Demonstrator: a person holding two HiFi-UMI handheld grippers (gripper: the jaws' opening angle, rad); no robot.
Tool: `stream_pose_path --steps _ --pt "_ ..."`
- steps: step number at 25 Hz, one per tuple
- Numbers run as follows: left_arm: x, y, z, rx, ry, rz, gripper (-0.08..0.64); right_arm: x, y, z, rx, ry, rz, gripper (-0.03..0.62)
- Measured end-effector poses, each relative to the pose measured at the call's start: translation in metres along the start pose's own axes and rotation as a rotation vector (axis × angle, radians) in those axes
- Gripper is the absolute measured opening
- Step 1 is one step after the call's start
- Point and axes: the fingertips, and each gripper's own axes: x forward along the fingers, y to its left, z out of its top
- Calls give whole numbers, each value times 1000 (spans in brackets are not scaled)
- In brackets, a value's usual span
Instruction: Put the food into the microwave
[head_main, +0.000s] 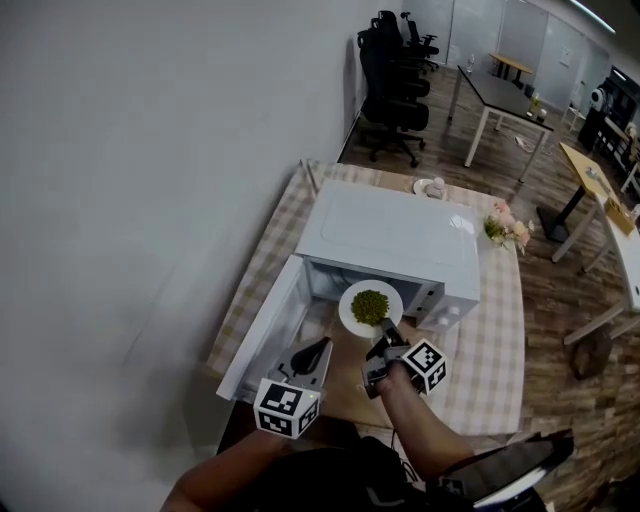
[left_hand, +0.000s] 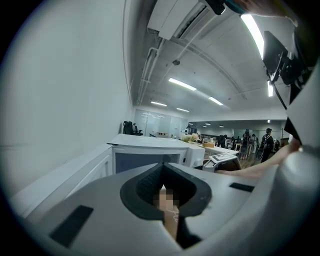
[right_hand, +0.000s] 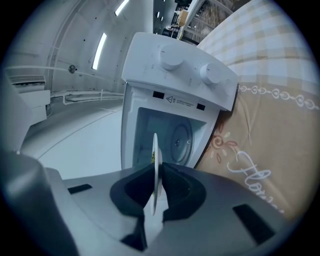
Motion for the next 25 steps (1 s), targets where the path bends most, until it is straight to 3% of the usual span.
stream_pose_path --steps 9,17,25 --pt "22 5 -2 -15 28 -24 8 38 -26 12 9 -34 -75 34" --pt "41 2 -10 25 71 -34 8 65 -51 17 29 -52 -129 34" --pt "38 17 -12 -18 69 -5 8 87 -64 28 38 -88 -172 35"
